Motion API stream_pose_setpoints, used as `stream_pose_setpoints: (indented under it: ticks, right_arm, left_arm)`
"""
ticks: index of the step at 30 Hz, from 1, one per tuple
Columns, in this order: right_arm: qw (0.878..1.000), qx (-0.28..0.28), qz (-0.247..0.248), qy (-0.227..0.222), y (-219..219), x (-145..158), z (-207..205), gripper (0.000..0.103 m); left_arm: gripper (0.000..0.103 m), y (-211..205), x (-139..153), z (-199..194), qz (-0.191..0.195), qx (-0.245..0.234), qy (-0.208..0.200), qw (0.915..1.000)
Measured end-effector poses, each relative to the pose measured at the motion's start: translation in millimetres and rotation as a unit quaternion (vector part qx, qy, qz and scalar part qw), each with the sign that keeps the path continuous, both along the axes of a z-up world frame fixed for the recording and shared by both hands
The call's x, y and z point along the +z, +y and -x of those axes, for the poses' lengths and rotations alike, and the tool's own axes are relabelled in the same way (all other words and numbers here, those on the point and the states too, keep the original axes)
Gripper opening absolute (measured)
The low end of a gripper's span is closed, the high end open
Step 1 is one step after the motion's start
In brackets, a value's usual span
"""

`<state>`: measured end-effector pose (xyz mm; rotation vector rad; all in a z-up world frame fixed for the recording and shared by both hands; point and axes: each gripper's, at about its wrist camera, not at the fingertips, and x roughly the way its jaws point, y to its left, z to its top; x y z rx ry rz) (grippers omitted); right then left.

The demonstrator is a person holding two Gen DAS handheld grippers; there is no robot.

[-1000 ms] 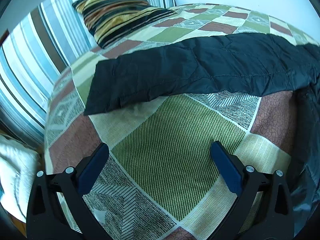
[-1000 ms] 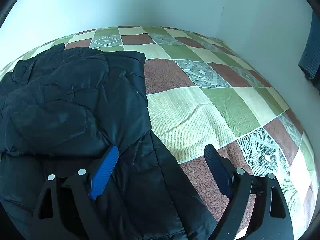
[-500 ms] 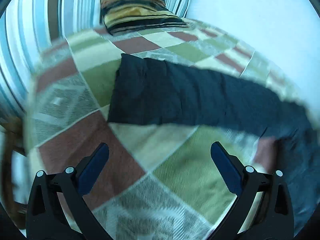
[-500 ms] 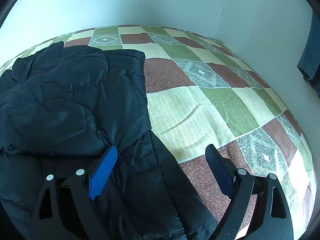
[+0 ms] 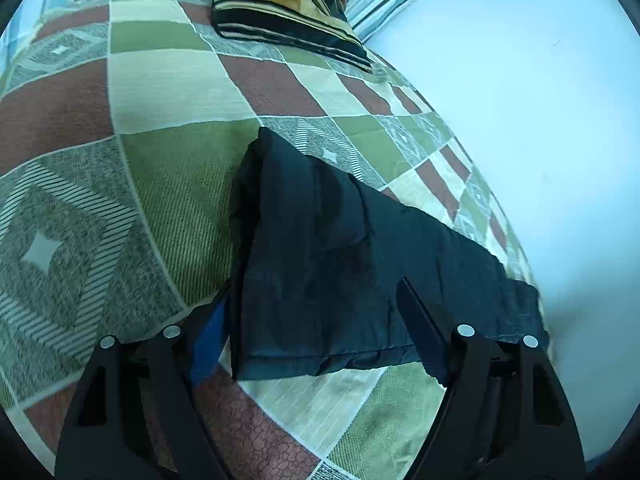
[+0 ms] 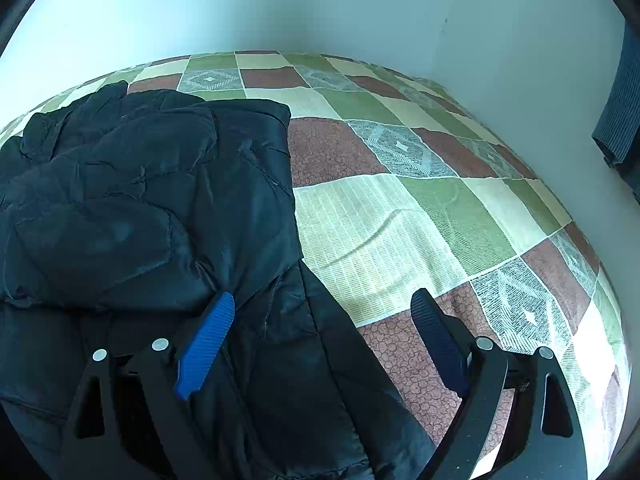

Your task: Fold large clothes

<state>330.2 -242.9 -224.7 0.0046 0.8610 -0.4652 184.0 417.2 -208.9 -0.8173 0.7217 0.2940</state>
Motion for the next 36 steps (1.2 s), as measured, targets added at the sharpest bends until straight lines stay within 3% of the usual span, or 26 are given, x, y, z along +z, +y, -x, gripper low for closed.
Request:
stream_pose_setpoints:
  ticks: [4, 9, 12, 15, 17, 18, 20, 22, 25, 29, 36]
  right_arm:
    - [1.000, -0.001, 0.001, 0.000, 0.6, 0.1, 0.4, 0.089]
    - [1.000, -0.001, 0.004, 0.001, 1.7, -0.5, -0.3, 0.089]
    - [1.000, -0.003, 0.005, 0.001, 1.9, -0.1, -0.1, 0.089]
    - [1.000, -0.004, 0.004, 0.001, 2.4, -0.2, -0.1, 0.089]
    - [1.000, -0.004, 0.004, 0.001, 2.3, -0.2, -0.2, 0.089]
    - [1.000, -0.004, 0.005, 0.001, 2.0, 0.0, -0.3, 0.089]
    - [1.000, -0.004, 0.004, 0.001, 1.6, -0.1, -0.1, 0.089]
    - [1.000, -0.004, 0.003, 0.000, 2.0, -0.2, -0.2, 0.089]
    - [1.000, -0.005, 0.002, 0.001, 2.2, -0.6, -0.4, 0.089]
    - [1.000, -0.005, 0.002, 0.001, 2.0, -0.5, -0.3, 0.089]
    - [1.000, -0.005, 0.001, 0.000, 1.8, -0.5, -0.1, 0.089]
  left_arm:
    - [0.074, 2.4, 2.9, 7.0, 0.033, -0.012, -0.007, 0.9994]
    - [0.074, 1.9, -0.9, 16.2, 0.047, -0.016, -0.006, 0.9988]
    - [0.076, 12.5, -3.4, 9.6, 0.037, 0.000, -0.008, 0.9993]
    - [0.087, 15.6, -2.3, 4.8, 0.038, -0.008, -0.014, 0.9991]
    - [0.087, 11.1, 0.1, 1.5, 0.022, -0.011, -0.004, 0.9997]
    - [0.084, 9.5, 1.0, 1.6, 0.017, -0.008, -0.004, 0.9998]
    - [0.046, 9.0, -0.1, 1.4, 0.024, -0.006, -0.009, 0.9997]
    - [0.029, 12.1, -7.4, 0.5, 0.041, 0.004, -0.001, 0.9992]
    - [0.014, 18.7, -12.7, 4.7, 0.059, 0.020, 0.004, 0.9981]
    - [0.008, 17.0, 2.2, 9.4, 0.050, 0.021, -0.010, 0.9985]
    - [0.007, -33.6, 79.6, -7.6, -0.021, -0.033, -0.068, 0.9969]
